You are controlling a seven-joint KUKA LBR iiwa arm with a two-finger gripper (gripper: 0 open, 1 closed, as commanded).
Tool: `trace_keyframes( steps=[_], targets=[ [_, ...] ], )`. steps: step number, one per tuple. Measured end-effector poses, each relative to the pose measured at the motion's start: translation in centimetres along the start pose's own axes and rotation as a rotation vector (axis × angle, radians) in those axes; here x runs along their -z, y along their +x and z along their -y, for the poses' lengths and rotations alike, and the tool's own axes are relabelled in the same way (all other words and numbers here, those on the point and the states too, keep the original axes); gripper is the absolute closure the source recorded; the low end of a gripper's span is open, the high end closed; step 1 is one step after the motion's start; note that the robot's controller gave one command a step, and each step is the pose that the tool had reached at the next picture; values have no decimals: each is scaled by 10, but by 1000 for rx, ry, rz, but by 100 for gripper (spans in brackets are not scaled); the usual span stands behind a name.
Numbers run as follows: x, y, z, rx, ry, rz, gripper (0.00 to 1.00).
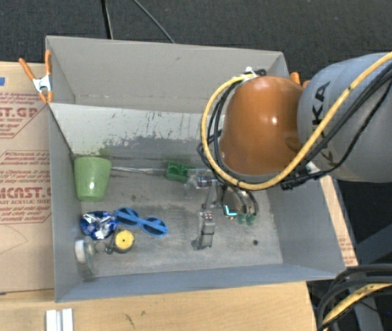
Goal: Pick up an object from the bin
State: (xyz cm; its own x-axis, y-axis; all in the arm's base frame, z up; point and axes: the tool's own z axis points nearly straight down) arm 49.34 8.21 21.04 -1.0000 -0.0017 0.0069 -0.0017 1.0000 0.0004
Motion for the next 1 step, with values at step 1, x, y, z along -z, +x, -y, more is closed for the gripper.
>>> trace_keyframes(
  steps=[1],
  targets=[
    [-103, -21, -69, 133, 0, 2, 0]
  ],
)
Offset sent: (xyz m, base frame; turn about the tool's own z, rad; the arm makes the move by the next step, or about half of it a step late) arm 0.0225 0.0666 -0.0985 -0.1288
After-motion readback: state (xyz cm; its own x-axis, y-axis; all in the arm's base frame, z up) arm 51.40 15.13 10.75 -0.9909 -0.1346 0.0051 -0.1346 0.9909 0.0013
